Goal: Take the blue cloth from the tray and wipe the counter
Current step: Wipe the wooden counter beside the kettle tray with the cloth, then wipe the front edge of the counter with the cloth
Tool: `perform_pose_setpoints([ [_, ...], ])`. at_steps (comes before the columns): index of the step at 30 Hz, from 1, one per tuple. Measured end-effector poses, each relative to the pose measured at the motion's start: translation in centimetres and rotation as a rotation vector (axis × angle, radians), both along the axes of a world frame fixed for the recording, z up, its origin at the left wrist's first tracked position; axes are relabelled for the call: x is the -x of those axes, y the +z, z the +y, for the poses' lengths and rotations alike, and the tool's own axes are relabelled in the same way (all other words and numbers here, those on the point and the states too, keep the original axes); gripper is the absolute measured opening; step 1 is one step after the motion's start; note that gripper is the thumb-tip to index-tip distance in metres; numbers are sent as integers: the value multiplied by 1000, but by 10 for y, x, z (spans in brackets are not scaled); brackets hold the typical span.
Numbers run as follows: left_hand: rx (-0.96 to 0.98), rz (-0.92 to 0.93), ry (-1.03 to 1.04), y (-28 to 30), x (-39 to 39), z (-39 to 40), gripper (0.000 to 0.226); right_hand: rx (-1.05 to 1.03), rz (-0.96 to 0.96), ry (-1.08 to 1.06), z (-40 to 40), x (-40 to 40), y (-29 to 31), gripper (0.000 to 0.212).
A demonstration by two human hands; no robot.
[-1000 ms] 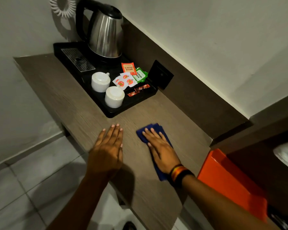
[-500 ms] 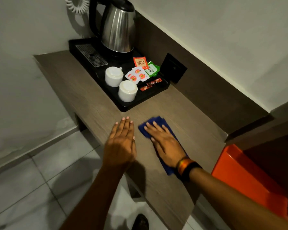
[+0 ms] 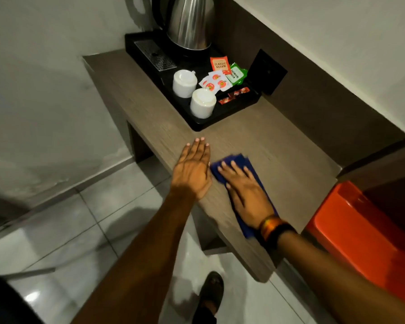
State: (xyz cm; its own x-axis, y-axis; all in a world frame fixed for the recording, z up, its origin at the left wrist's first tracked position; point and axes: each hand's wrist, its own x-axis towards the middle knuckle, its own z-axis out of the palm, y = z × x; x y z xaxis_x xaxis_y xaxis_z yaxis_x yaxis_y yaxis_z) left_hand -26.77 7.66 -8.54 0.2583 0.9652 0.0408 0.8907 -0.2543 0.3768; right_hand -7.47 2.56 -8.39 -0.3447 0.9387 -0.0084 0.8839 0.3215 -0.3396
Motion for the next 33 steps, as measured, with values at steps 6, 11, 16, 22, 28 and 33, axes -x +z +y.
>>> perform_pose_setpoints([
  [6, -38, -14, -25, -10, 30, 5, 57, 3, -34, -243, -5, -62, 5, 51],
  [11, -74, -38, -20, -15, 27, 8, 57, -11, -25, -207, 39, 4, 5, 51],
  [16, -40, -34, -36, -7, 29, 3, 57, 62, -6, 132, -56, -15, 2, 50],
  [22, -68, -46, -27, -14, 29, 8, 56, 14, 13, -228, 14, -46, 8, 48],
  [28, -16, 24, -24, -7, 24, 5, 57, -20, 49, -114, 10, 24, 2, 51],
  [33, 210, 30, -66, 27, 11, -19, 60, 2, 215, -100, -77, 6, 11, 51],
])
